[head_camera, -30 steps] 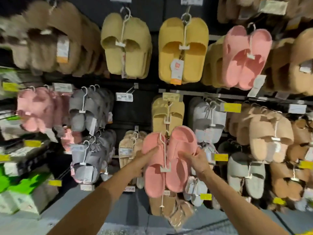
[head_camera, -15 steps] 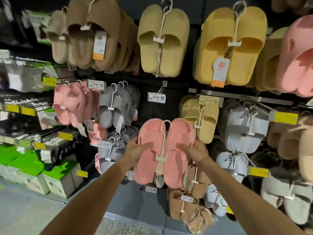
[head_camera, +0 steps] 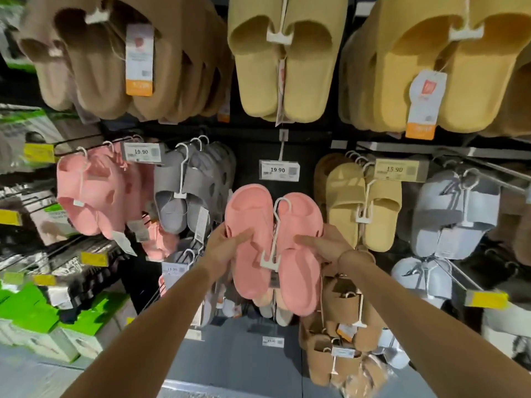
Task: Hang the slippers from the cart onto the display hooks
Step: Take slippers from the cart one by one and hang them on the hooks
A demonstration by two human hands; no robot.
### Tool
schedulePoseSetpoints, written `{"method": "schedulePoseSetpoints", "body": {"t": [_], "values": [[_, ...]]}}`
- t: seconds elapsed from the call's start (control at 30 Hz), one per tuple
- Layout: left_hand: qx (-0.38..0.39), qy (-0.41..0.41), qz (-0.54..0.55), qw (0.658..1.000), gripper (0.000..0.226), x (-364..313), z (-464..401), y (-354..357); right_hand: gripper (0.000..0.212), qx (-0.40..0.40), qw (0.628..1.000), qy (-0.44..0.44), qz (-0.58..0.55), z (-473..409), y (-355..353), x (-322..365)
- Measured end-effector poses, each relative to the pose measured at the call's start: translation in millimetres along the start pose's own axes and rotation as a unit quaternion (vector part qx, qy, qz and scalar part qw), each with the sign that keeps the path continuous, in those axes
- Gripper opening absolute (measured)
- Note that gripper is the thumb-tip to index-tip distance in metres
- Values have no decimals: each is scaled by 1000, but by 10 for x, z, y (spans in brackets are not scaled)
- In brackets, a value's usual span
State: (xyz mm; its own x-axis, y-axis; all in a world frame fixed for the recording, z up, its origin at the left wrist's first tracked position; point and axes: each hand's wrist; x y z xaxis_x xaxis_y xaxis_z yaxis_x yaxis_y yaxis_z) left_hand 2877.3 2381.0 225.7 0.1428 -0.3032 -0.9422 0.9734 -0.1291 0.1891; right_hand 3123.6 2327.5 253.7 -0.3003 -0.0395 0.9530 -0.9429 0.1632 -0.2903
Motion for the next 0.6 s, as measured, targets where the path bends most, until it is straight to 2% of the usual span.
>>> {"method": "schedulePoseSetpoints", "body": {"t": [0.17,0.3,0.47,0.6], "values": [[55,36,-12,998,24,-125,-200,-16,51,-34,995,-91,-1,-220,-16,-11],[77,52,20,995,30,-134,-279,-17,46,-56,987,-149,-24,-261,-43,31],[94,62,31,993,49,-194,-378,20,48,-72,982,-174,-19,-362,-93,141],[80,60,29,995,44,-286,-465,105,45,-84,981,-172,-16,-455,-170,213]]}}
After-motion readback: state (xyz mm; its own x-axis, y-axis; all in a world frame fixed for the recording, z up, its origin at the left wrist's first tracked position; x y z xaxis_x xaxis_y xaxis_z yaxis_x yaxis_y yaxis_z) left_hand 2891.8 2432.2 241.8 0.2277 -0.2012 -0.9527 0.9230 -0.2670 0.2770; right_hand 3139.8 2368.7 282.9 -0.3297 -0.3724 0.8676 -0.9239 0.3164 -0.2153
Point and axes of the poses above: each hand's wrist, its own z-axis away from the middle knuckle, its own y-axis out of the palm, x = y × z, and after that the axes turned 13 degrees about -y, right-handed
